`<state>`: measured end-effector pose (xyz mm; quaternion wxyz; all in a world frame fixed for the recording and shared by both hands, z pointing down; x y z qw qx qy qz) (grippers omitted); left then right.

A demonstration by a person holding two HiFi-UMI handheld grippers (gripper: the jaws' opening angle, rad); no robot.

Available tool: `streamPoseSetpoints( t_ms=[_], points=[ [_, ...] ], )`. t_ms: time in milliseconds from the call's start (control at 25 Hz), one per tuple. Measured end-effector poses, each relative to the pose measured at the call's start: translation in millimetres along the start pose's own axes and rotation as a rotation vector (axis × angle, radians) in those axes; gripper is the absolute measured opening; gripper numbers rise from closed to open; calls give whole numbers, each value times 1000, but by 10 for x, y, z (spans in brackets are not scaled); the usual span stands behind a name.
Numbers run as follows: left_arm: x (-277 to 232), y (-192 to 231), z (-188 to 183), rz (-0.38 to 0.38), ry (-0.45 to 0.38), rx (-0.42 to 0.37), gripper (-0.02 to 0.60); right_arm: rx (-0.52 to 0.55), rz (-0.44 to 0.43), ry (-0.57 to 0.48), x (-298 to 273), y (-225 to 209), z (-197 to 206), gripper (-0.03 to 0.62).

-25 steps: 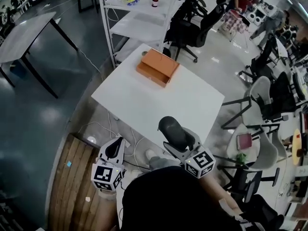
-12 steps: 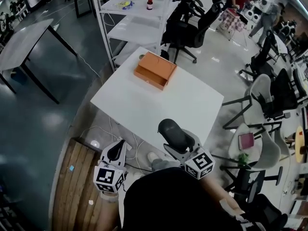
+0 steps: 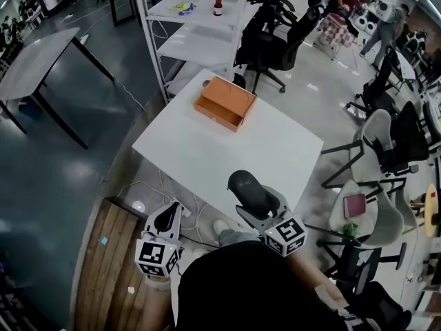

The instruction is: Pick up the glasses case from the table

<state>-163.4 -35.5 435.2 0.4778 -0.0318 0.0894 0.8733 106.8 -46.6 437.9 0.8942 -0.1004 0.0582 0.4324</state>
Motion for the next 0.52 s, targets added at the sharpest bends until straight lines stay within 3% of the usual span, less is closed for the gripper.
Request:
streamPoseSetpoints(
  t_ms=[520],
  points=[
    [31,39,22,-21,7,-3,18,-1,-2,8,-43,3,31,373]
  ],
)
Point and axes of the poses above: the fingertips, and each gripper's own axes: x backward along the fingers, y to its left, z out of its underside, the point moved 7 cm from there along x, backward along the fingers, and after that the axes turned 11 degrees about -y, right-handed, at the moved point
